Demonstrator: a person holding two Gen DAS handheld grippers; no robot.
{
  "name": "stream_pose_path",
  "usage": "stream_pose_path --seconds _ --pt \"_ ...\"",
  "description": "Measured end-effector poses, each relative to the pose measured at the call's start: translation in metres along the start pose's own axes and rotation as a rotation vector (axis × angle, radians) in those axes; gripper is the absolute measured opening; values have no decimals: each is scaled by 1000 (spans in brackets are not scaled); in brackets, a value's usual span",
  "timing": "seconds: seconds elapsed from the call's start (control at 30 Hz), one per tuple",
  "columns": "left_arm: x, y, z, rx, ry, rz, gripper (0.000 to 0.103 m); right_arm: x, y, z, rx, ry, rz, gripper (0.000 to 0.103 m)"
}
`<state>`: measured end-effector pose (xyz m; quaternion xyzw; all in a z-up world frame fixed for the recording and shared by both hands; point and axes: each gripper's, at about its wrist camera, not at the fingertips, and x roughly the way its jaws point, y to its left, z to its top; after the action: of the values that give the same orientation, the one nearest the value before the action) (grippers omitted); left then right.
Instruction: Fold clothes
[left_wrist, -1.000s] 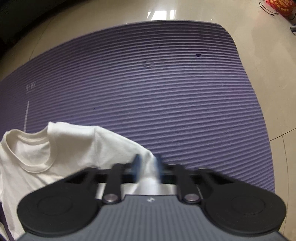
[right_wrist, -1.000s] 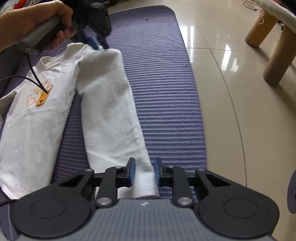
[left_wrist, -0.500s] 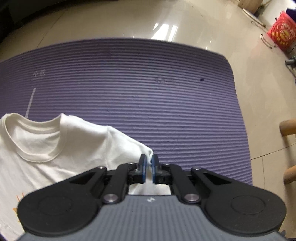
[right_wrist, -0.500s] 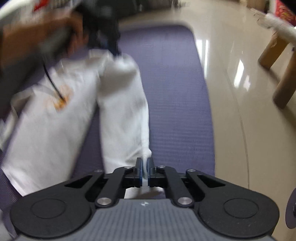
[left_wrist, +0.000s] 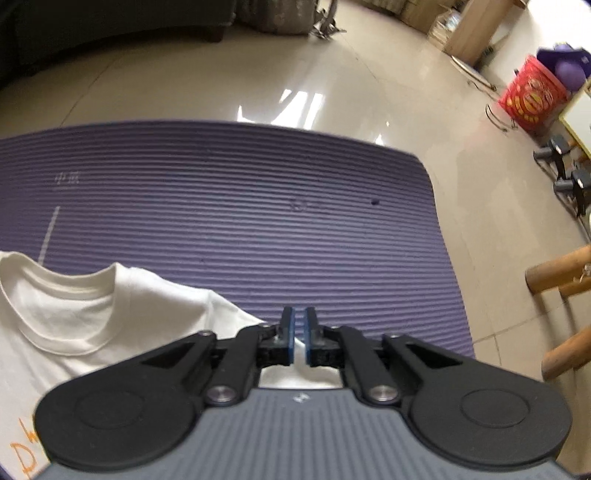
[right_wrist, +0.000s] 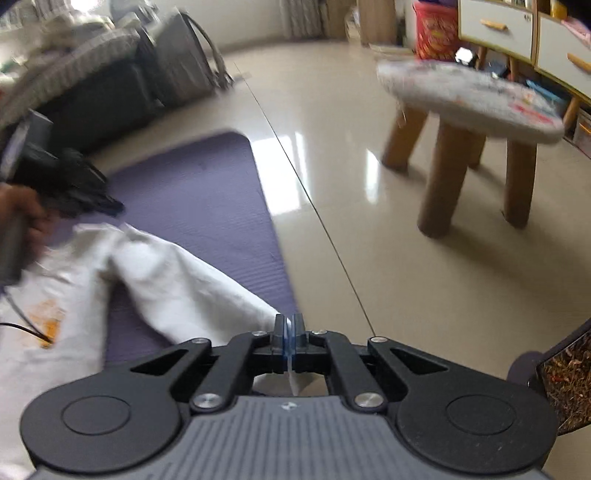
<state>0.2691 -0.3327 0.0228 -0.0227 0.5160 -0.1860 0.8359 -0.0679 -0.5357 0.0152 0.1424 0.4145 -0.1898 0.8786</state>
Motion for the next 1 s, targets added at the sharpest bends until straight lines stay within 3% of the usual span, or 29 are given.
stream_pose_path --seconds 0.1,0.13,0.2,0.33,0.53,0.8,0.9,1.0 --pt "4 6 -1 31 15 20 10 16 -10 4 84 7 -24 12" --pt "5 10 -2 37 20 23 15 16 -11 4 91 6 -25 15" --pt "7 17 -2 51 30 34 24 15 -8 4 72 -8 -22 31" --pt "4 39 0 33 12 90 34 13 13 -1 -66 -22 20 31" --pt "11 68 10 -76 18 81 34 31 56 -14 -255 74 102 30" --pt "36 77 14 -155 64 66 36 44 71 -16 -279 113 79 30" --pt "40 78 13 -171 11 41 44 48 67 -16 -275 131 61 31" --pt "38 76 12 -178 10 5 48 48 62 -18 -290 155 67 31"
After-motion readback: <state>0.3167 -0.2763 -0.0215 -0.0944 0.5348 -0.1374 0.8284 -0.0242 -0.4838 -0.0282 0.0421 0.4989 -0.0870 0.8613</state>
